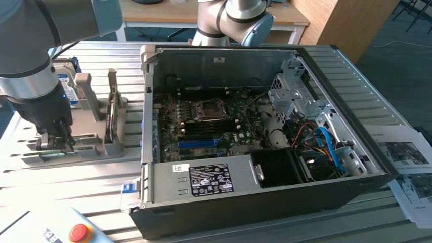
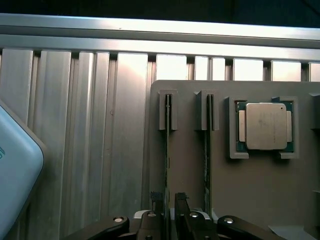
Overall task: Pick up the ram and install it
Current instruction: 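Pick up the ram and move it above insertion slot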
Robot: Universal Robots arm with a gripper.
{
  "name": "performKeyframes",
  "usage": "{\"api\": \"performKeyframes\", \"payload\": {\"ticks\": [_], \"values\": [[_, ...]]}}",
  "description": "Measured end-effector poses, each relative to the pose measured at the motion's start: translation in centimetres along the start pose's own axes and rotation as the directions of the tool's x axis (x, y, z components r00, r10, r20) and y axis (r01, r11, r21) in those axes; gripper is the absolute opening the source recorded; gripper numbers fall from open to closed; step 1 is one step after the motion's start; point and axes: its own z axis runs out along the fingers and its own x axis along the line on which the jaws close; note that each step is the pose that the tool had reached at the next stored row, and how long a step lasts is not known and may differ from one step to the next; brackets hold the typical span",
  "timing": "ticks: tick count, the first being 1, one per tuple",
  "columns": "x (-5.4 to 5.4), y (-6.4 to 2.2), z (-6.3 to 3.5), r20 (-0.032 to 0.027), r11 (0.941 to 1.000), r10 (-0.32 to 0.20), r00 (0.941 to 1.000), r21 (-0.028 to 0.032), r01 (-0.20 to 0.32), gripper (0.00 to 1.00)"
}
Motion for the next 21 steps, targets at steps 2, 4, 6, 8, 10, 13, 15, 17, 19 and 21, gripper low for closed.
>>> {"api": "performKeyframes", "payload": {"ticks": [2,4,6,8,10,13,15,17,19,21], "values": [[0.00,0.00,0.03,-0.0001,1.0000,0.000,1.0000,-0.0001,0.000,0.24],[-0.01,-0.01,0.18,0.0000,1.0000,0.000,1.0000,0.0001,0.000,0.24],[0.00,-0.01,0.35,-0.0001,1.0000,0.000,1.0000,0.0000,0.000,0.24],[0.00,-0.02,0.50,-0.0002,1.0000,0.000,1.0000,-0.0001,0.000,0.24],[0.00,-0.02,0.59,-0.0004,1.0000,0.000,1.0000,-0.0002,0.000,0.24],[-0.01,-0.03,0.68,-0.0006,1.0000,0.000,1.0000,-0.0001,0.000,0.24],[0.00,-0.03,0.69,-0.0006,1.0000,0.000,1.0000,-0.0001,0.000,0.24],[-0.01,-0.03,0.70,-0.0006,1.0000,0.000,1.0000,0.0000,0.000,0.24],[-0.07,-0.03,0.71,-0.0003,1.0000,0.000,1.0000,0.0003,0.000,0.24],[-0.11,-0.03,0.70,-0.0005,1.0000,0.000,1.0000,0.0001,0.000,0.24]]}}
